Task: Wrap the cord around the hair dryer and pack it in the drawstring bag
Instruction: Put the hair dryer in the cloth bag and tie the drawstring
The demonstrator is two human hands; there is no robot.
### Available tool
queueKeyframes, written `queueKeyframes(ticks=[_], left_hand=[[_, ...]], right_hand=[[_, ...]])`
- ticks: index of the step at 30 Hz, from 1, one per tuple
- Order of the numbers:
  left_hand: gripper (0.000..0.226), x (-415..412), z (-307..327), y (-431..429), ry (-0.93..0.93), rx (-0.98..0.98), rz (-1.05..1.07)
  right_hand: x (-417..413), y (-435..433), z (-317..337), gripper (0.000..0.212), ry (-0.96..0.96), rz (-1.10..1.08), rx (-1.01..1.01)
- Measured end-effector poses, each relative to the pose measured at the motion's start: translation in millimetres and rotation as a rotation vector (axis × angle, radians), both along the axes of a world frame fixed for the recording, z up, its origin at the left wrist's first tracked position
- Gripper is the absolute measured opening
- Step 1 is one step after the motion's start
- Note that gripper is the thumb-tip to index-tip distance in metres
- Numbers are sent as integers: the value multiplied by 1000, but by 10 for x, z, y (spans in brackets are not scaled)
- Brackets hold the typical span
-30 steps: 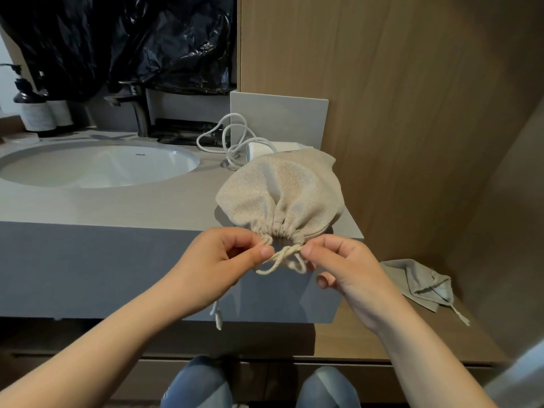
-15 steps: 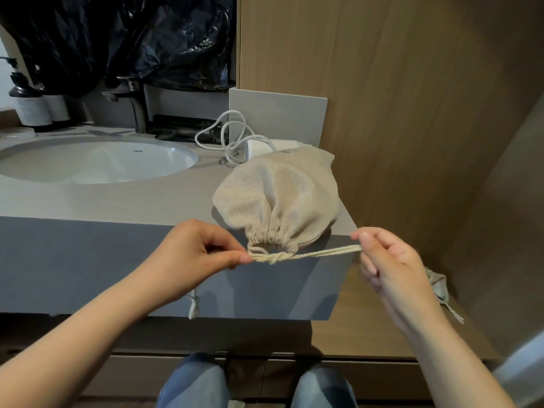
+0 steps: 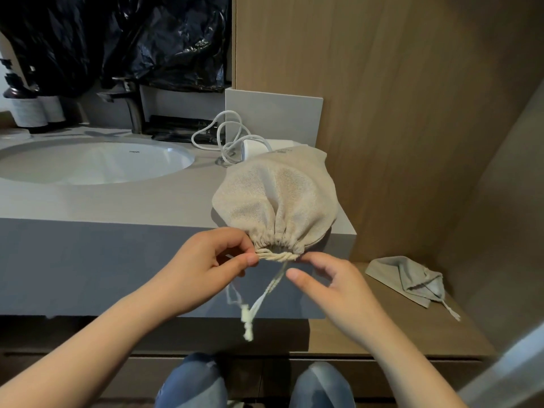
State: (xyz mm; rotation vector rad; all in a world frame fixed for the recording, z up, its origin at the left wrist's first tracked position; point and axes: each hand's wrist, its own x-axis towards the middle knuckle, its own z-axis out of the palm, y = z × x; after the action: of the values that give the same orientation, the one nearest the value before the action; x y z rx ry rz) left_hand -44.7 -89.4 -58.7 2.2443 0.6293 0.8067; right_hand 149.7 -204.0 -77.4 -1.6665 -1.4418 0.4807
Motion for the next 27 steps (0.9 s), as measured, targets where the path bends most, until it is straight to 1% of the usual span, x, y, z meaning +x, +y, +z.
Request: queueKeyframes(ticks=[3, 5, 6, 7, 8, 9, 11, 14, 16, 19, 21, 23, 25, 27], left_hand=[[11, -5, -4, -8, -15, -11, 9], [8, -24, -18, -1, -30, -23, 10], [9, -33, -18, -2, -37, -32, 2], [15, -43, -19, -4, -46, -39, -9], [20, -46, -23, -5, -54, -41, -19], [20, -43, -28, -4, -57, -37, -22], [11, -23, -45, 4, -58, -5, -9], [12, -11, -46, 20, -62, 45, 25], [14, -15, -34, 28, -92, 27, 13], [14, 16, -33, 29, -121, -59, -9], [13, 27, -62, 36, -127, -146, 7], [12, 19, -105, 44, -128, -172, 17], [10, 3, -144, 41, -111, -97, 5], [9, 3, -153, 32, -82, -9, -8]], right_hand=[[-33, 59, 30, 10, 118, 51, 73], [5, 60, 59, 13, 128, 51, 96], [22, 50, 76, 15, 119, 54, 88], [32, 39, 89, 16, 109, 59, 72], [25, 25, 108, 17, 117, 67, 54], [12, 18, 109, 18, 145, 80, 38], [-29, 8, 115, 20, 223, 113, 5], [14, -8, 110, 22, 302, 98, 48], [107, -20, 109, 23, 291, 56, 93], [171, -31, 86, 23, 256, -15, 125], [174, -24, 55, 22, 224, -37, 88], [143, -14, 62, 25, 268, -22, 7], [67, 2, 119, 36, 345, -3, -91], [-40, 40, 201, 47, 383, -9, -159]])
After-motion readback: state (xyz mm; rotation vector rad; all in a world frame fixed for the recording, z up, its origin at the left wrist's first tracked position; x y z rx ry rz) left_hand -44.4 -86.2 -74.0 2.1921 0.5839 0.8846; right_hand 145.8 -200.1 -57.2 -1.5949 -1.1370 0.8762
